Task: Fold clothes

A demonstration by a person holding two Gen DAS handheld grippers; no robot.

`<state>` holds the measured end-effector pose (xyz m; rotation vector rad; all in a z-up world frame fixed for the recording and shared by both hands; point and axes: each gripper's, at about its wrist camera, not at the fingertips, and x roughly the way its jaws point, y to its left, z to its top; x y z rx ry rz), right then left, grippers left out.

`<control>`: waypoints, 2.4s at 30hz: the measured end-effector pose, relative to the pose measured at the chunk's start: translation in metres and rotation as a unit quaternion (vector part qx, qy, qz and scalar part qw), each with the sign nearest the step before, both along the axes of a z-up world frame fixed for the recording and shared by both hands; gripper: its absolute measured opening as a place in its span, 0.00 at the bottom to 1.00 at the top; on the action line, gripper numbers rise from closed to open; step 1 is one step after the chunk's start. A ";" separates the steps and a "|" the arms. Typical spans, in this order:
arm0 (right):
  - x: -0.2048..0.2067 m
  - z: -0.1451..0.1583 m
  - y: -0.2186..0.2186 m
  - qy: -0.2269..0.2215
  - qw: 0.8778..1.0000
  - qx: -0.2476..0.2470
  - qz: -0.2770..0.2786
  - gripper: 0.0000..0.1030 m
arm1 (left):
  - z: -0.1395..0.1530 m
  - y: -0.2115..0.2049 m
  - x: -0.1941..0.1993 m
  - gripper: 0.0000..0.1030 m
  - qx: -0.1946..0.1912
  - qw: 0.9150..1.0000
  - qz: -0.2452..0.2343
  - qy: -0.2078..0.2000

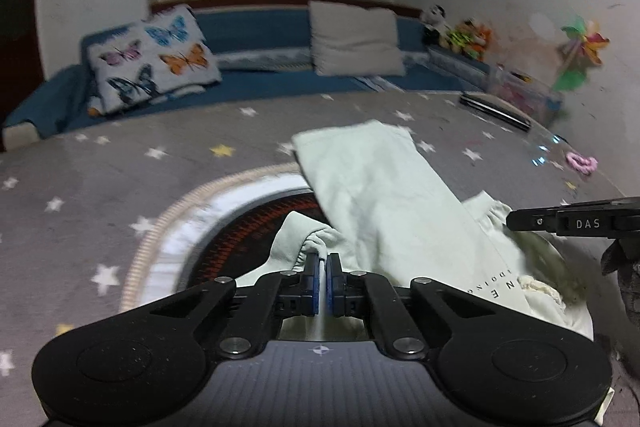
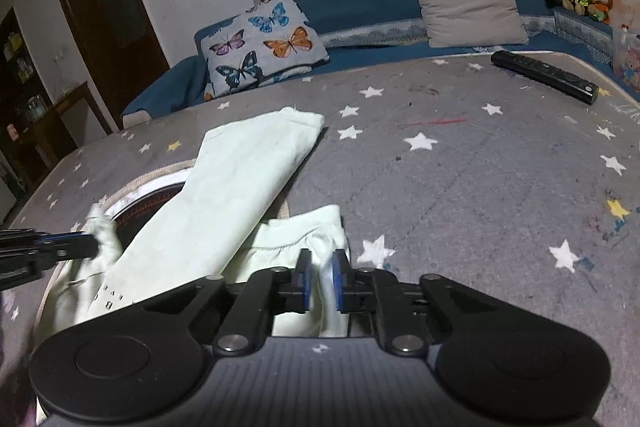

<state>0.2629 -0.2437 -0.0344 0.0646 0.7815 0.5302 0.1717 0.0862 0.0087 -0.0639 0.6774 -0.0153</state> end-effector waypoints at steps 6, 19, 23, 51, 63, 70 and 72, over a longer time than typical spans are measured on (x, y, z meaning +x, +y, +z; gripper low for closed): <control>0.006 -0.006 0.002 0.007 1.000 0.009 0.003 0.20 | 0.015 0.007 -0.028 0.03 0.008 0.999 0.046 -0.022; -0.035 0.012 -0.015 -0.051 0.998 -0.020 -0.035 0.02 | 0.033 0.045 -0.097 0.03 -0.017 0.984 0.169 -0.044; -0.054 0.023 -0.034 -0.071 0.995 -0.022 -0.065 0.02 | 0.032 0.056 -0.119 0.03 -0.021 0.981 0.190 -0.038; -0.143 0.020 -0.134 -0.020 0.987 -0.043 -0.155 0.09 | 0.033 0.058 -0.213 0.18 -0.031 0.980 0.197 0.004; -0.126 0.044 -0.109 -0.060 0.990 -0.047 -0.116 0.34 | 0.052 0.048 -0.178 0.55 0.000 0.985 0.170 -0.019; -0.113 0.048 -0.071 -0.066 0.995 -0.046 -0.059 0.35 | 0.055 0.034 -0.132 0.57 0.015 0.991 0.135 -0.015; -0.108 0.048 -0.064 -0.064 0.996 -0.044 -0.049 0.37 | 0.053 0.030 -0.117 0.59 0.020 0.992 0.124 -0.010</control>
